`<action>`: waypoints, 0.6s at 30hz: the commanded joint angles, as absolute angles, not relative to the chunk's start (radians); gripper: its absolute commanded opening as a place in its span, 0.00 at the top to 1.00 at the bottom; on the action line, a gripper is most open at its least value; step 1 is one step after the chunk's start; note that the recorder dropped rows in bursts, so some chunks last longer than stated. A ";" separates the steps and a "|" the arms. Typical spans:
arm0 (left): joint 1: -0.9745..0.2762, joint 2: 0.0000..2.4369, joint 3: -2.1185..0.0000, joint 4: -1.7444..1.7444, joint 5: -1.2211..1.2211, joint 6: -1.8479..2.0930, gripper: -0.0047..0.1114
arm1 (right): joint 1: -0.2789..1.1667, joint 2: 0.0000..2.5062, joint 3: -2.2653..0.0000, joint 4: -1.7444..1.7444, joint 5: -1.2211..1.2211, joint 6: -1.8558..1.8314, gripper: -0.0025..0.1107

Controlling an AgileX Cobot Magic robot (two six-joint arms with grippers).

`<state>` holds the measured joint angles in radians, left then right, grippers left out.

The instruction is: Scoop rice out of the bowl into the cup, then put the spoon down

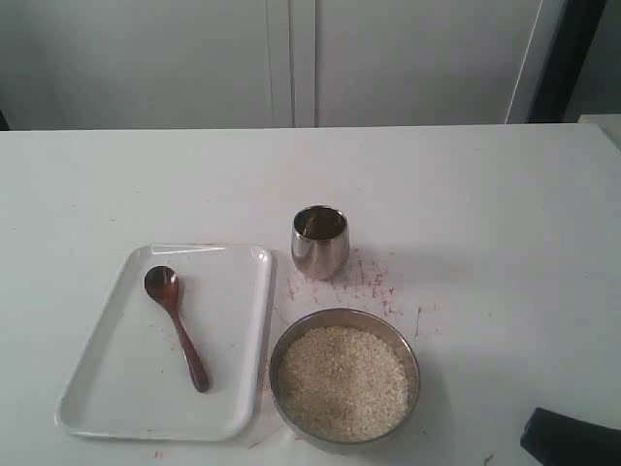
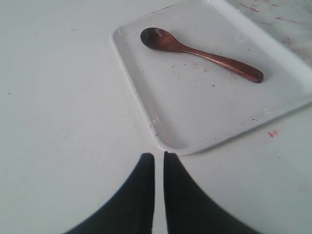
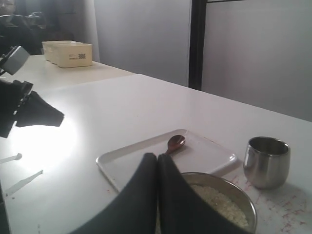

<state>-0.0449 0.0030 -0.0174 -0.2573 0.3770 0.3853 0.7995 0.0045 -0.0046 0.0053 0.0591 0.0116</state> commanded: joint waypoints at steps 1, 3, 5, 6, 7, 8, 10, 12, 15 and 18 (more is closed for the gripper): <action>-0.042 0.000 -0.012 -0.268 0.382 0.389 0.84 | 0.718 0.000 0.000 0.007 0.060 0.006 0.98; -0.042 0.000 -0.012 -0.268 0.382 0.389 0.84 | 0.665 0.000 0.000 0.007 0.060 0.006 0.98; -0.042 0.000 -0.012 -0.268 0.382 0.389 0.84 | 0.606 0.000 0.000 0.007 0.060 0.006 0.98; -0.042 0.000 -0.012 -0.268 0.382 0.389 0.84 | 0.582 0.000 0.000 0.007 0.060 0.006 0.98; -0.042 0.000 -0.012 -0.268 0.382 0.389 0.84 | 0.532 0.000 0.000 0.007 0.060 0.006 0.98; -0.042 0.000 -0.012 -0.268 0.382 0.389 0.84 | 0.494 0.000 0.000 0.007 0.060 0.006 0.98; -0.042 0.000 -0.012 -0.268 0.382 0.389 0.84 | 0.410 0.000 0.000 0.007 0.060 0.006 0.98; -0.042 0.000 -0.012 -0.268 0.382 0.389 0.84 | 0.324 0.000 0.000 0.007 0.060 0.006 0.98; -0.042 0.000 -0.012 -0.268 0.382 0.389 0.84 | 0.203 0.000 0.000 0.007 0.060 0.006 0.98; -0.042 0.000 -0.012 -0.268 0.382 0.389 0.84 | 0.138 0.000 0.000 0.007 0.060 0.006 0.98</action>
<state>-0.0449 0.0030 -0.0174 -0.2573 0.3770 0.3853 0.1953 0.0045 -0.0046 0.0053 0.0591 0.0116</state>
